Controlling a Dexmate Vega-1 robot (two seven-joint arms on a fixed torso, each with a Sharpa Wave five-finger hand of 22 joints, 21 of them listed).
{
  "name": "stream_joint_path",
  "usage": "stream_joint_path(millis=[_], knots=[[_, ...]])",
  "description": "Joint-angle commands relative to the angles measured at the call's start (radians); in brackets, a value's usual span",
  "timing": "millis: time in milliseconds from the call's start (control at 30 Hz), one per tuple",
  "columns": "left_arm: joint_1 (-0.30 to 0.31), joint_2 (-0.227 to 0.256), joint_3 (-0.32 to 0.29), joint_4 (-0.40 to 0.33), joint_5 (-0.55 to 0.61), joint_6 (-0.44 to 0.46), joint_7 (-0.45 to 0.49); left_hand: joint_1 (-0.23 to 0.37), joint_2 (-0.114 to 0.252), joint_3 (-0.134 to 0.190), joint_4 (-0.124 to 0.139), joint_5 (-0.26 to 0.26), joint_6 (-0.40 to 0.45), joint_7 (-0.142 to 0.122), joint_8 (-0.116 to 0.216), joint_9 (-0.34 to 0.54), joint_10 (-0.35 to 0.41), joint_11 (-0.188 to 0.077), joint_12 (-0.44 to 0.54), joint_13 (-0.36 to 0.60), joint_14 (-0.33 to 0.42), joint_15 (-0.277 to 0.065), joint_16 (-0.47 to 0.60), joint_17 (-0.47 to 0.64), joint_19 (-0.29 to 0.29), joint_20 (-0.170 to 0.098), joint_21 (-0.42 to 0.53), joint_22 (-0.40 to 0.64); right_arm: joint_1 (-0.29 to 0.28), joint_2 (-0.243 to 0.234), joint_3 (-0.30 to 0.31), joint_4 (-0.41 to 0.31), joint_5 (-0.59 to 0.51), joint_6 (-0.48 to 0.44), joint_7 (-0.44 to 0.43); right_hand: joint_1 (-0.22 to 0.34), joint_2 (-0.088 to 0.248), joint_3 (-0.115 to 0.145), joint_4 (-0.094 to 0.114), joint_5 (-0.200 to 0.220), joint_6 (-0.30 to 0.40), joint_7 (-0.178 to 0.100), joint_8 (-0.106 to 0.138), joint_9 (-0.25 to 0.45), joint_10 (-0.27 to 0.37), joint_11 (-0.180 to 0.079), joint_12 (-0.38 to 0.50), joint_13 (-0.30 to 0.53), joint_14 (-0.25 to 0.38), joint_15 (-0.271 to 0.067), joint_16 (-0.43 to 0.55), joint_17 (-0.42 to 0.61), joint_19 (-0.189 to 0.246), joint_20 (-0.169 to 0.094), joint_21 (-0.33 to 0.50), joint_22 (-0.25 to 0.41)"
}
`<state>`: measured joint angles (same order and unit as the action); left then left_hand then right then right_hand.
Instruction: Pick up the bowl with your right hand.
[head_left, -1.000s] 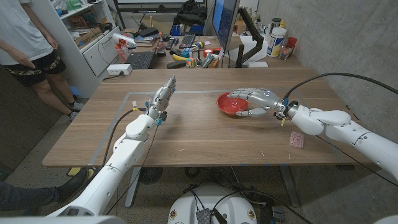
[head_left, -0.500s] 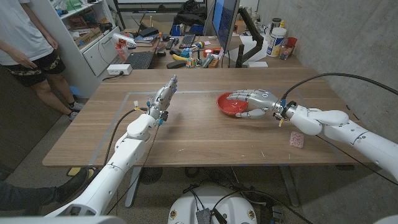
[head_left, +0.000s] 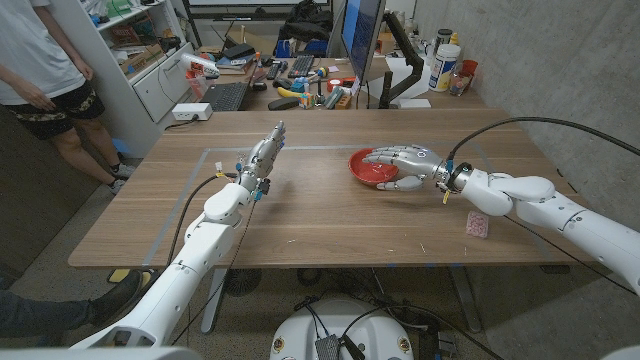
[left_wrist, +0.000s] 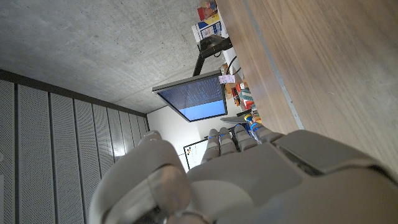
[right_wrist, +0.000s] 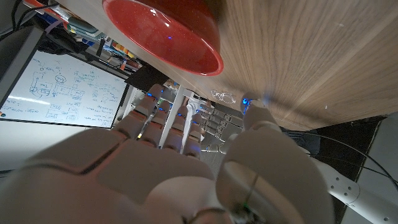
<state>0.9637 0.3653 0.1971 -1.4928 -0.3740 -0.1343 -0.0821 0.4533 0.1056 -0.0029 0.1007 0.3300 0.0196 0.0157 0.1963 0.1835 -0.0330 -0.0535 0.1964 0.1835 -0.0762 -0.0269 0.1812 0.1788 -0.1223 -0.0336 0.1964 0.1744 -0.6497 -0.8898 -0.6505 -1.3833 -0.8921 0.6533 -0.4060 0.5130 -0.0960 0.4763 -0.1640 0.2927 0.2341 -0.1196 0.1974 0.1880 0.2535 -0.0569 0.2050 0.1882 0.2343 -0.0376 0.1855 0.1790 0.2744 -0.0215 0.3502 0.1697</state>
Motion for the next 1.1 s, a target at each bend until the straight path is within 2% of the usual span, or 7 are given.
stream_joint_path(millis=[33,700,1100], knots=[[-0.004,0.003,-0.003,0.002,0.0,0.005,-0.005,0.01,0.003,-0.006,0.0,0.007,0.005,-0.001,0.002,0.003,0.002,-0.008,0.005,0.005,0.0,0.002,0.006,0.004,-0.006,-0.027,0.0,0.005,0.021,0.011,-0.026,0.013,-0.004,-0.017,0.027,0.008,0.001,0.007,-0.001,0.006,0.006,0.0,0.003,0.006,0.008,-0.001,0.008,0.002,0.011,-0.041,0.006,0.005,0.007,0.004,-0.001,0.005],[0.002,-0.002,-0.007,0.007,-0.003,-0.002,-0.005,0.011,0.005,-0.009,0.001,0.007,0.007,-0.001,0.002,0.003,-0.001,-0.01,0.004,0.005,-0.007,0.003,0.004,0.004,-0.009,-0.028,0.0,0.005,0.032,0.007,-0.038,0.0,0.01,-0.047,0.103,0.017,-0.001,0.01,0.002,0.006,-0.003,0.004,-0.001,0.006,0.005,0.001,0.007,0.002,0.011,-0.04,0.005,0.005,0.01,0.008,-0.009,0.005],[0.011,-0.007,-0.01,0.007,-0.004,-0.007,0.004,0.011,0.006,-0.01,0.001,0.007,0.008,0.001,0.002,0.003,-0.007,-0.008,0.002,0.006,-0.013,0.002,0.002,0.004,-0.018,-0.028,-0.002,0.006,0.048,0.019,-0.051,0.016,0.017,-0.059,0.142,0.022,-0.002,0.012,0.003,0.005,-0.006,0.01,-0.001,0.006,0.005,0.002,0.008,0.002,0.014,-0.04,0.006,0.006,0.017,0.01,-0.013,0.006]])
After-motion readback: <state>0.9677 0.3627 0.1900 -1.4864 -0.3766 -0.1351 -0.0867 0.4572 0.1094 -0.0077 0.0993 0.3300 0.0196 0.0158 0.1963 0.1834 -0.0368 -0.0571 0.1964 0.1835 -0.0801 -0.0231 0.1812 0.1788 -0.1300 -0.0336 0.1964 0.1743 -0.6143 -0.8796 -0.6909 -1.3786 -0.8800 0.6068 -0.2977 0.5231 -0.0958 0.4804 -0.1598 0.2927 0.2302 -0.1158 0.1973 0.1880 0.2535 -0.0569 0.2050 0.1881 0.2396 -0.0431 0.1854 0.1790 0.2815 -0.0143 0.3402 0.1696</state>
